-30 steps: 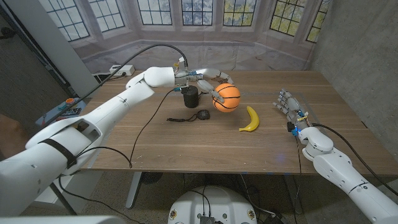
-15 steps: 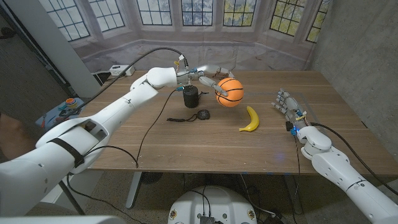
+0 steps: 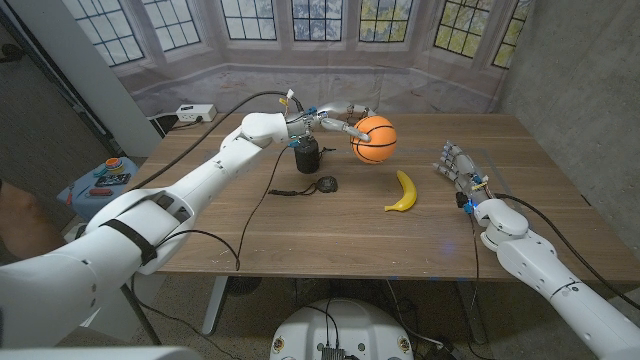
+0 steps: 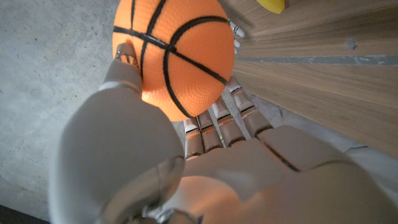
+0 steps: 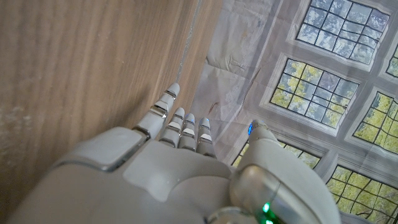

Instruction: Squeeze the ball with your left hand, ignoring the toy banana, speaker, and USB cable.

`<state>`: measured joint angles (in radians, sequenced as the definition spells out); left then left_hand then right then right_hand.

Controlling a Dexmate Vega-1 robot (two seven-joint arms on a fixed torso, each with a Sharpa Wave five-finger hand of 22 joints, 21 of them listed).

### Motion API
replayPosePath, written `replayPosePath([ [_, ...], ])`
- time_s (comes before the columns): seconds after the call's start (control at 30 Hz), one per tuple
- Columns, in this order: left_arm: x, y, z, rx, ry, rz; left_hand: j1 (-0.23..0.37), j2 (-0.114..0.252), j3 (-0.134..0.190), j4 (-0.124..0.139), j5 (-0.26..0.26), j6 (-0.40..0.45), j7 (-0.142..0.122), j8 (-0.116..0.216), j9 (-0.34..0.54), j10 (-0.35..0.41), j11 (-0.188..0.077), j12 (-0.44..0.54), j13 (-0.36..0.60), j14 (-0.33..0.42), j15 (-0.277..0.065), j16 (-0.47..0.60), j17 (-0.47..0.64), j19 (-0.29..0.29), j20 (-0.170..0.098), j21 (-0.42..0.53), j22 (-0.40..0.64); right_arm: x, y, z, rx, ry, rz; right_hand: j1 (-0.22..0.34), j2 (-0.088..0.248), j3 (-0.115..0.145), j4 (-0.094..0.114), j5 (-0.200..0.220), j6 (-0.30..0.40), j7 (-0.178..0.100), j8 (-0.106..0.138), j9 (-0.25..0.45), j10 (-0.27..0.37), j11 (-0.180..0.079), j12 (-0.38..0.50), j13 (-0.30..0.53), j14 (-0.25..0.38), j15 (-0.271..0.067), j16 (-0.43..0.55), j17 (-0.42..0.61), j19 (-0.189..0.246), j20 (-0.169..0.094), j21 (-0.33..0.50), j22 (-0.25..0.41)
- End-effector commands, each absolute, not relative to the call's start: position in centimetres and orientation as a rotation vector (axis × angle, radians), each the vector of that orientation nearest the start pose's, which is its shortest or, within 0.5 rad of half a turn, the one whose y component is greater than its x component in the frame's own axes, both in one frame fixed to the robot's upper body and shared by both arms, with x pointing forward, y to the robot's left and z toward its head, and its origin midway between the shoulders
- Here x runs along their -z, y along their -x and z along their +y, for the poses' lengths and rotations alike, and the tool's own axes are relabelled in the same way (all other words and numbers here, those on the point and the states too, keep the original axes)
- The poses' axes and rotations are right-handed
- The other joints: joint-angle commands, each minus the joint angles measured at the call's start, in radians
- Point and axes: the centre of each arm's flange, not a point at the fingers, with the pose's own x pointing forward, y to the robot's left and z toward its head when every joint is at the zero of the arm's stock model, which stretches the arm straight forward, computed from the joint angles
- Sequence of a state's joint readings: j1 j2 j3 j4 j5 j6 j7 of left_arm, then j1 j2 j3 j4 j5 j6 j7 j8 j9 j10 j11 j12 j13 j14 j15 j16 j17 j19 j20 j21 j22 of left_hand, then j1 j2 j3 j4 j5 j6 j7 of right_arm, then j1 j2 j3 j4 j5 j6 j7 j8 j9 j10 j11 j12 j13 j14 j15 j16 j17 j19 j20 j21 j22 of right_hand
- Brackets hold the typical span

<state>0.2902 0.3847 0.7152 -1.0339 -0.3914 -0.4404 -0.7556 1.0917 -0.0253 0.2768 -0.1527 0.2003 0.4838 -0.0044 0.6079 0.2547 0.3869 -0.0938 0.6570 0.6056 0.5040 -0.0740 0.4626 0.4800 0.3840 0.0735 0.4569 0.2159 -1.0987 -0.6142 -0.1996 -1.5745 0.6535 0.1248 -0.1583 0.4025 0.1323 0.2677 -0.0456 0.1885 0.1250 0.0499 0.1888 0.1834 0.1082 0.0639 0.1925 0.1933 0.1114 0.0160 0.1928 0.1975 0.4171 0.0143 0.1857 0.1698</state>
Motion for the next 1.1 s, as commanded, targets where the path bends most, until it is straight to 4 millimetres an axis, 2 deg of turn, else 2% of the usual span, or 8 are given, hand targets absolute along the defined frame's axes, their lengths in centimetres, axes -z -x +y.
replayPosePath([
  [0.03, -10.1, -65.2, 9.2, 1.074, -0.46, -0.674, 0.109, 0.13, 0.002, 0.006, 0.009, -0.008, 0.009, 0.144, 0.114, -0.004, 0.005, 0.004, 0.007, 0.005, 0.003, 0.001, 0.006, -0.003, 0.004, 0.006, 0.002, 6.7, -60.8, -34.5, -0.018, -0.051, -0.471, -0.007, -0.003, 0.001, -0.006, 0.0, 0.01, 0.0, 0.005, 0.004, 0.002, 0.003, 0.004, 0.002, 0.005, 0.002, 0.009, 0.003, 0.004, 0.006, 0.008, 0.002],
  [0.5, -8.4, -65.5, 9.2, 1.125, -0.323, -0.607, 0.103, 0.13, -0.001, 0.005, 0.013, -0.027, 0.016, 0.135, 0.107, -0.015, 0.01, -0.002, 0.014, -0.001, 0.011, -0.001, 0.013, -0.014, 0.01, 0.008, 0.002, 7.0, -60.6, -33.9, -0.016, -0.055, -0.472, -0.008, -0.003, 0.002, -0.007, 0.0, 0.01, 0.0, 0.005, 0.004, 0.003, 0.002, 0.004, 0.002, 0.005, 0.0, 0.009, 0.003, 0.005, 0.007, 0.008, 0.002],
  [0.67, -8.0, -65.6, 9.4, 1.136, -0.292, -0.587, 0.101, 0.126, -0.003, 0.004, 0.014, -0.057, 0.028, 0.12, 0.101, -0.041, 0.028, -0.014, 0.017, -0.012, 0.014, -0.007, 0.015, -0.024, 0.015, 0.008, 0.002, 7.1, -60.4, -33.6, -0.013, -0.055, -0.47, -0.009, -0.002, 0.002, -0.008, 0.0, 0.01, 0.0, 0.005, 0.004, 0.003, 0.002, 0.004, 0.002, 0.005, 0.001, 0.009, 0.003, 0.005, 0.008, 0.008, 0.002],
  [0.97, -7.3, -65.6, 9.9, 1.156, -0.238, -0.569, 0.096, 0.123, -0.005, 0.004, 0.014, -0.093, 0.035, 0.101, 0.094, -0.063, 0.035, -0.025, 0.021, -0.027, 0.023, -0.013, 0.018, -0.037, 0.02, 0.007, 0.002, 7.0, -60.2, -33.1, -0.012, -0.049, -0.467, -0.009, -0.002, 0.003, -0.009, 0.0, 0.01, 0.0, 0.005, 0.004, 0.002, 0.002, 0.004, 0.002, 0.005, 0.0, 0.01, 0.003, 0.005, 0.008, 0.008, 0.002],
  [1.1, -7.0, -65.5, 10.1, 1.16, -0.215, -0.561, 0.091, 0.123, -0.007, 0.005, 0.013, -0.11, 0.042, 0.09, 0.089, -0.08, 0.047, -0.034, 0.022, -0.039, 0.029, -0.016, 0.021, -0.045, 0.026, 0.006, 0.002, 6.9, -60.3, -32.9, -0.016, -0.044, -0.465, -0.01, -0.002, 0.003, -0.009, -0.001, 0.011, 0.0, 0.005, 0.004, 0.003, 0.002, 0.004, 0.002, 0.005, 0.0, 0.009, 0.003, 0.005, 0.008, 0.008, 0.002],
])
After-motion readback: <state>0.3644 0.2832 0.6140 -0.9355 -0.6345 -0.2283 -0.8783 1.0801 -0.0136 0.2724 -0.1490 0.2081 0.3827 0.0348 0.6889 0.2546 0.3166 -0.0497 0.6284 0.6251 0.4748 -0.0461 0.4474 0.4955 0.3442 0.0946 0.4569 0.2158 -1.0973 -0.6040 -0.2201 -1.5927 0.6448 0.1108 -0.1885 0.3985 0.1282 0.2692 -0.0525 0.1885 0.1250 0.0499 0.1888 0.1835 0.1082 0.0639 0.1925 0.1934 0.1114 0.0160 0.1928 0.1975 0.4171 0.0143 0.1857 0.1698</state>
